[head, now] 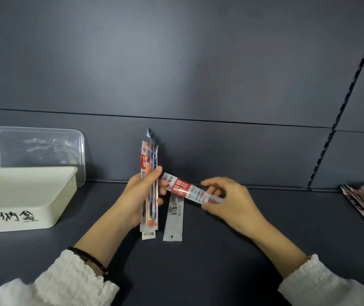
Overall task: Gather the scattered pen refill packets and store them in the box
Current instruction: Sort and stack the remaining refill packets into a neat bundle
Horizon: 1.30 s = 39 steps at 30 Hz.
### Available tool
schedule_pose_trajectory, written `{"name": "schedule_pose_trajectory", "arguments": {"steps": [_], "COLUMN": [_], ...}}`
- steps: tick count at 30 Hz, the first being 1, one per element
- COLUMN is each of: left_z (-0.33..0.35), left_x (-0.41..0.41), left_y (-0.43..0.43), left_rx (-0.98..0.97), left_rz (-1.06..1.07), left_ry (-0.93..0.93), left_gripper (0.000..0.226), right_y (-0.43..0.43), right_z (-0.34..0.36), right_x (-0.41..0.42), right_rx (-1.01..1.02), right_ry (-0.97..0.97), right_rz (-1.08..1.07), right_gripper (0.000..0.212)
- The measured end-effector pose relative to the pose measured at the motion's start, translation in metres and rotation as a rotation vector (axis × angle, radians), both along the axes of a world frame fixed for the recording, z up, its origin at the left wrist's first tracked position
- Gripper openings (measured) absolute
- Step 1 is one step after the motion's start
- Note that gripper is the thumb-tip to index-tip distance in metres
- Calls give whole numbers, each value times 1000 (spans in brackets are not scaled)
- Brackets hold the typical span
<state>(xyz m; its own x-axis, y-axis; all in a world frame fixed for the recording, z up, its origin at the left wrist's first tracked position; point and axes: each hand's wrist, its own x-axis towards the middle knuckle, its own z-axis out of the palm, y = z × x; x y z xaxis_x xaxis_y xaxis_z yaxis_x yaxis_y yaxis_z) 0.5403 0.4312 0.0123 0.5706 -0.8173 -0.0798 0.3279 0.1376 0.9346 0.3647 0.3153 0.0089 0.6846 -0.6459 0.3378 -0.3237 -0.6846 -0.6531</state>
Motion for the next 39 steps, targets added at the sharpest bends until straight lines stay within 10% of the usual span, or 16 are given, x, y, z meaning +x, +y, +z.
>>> {"name": "schedule_pose_trajectory", "arguments": {"steps": [6,17,26,39], "left_z": [4,9,6,-2], "left_x": [11,-22,-28,-32], "left_y": [8,13,10,1], "left_rx": [92,218,165,120], "left_rz": [116,-702,-629,-713], "left_ry": [59,-25,-27,73], "left_gripper": [21,39,51,40], "right_y": [-9,-7,-4,13], "right_z": [11,6,9,12], "right_x": [-10,-6,-2,10], "right_rx": [-163,-375,555,694], "right_ry": [-80,-81,-356,-590], "right_rz": [97,271,61,189], "right_gripper": [38,34,42,48]}}
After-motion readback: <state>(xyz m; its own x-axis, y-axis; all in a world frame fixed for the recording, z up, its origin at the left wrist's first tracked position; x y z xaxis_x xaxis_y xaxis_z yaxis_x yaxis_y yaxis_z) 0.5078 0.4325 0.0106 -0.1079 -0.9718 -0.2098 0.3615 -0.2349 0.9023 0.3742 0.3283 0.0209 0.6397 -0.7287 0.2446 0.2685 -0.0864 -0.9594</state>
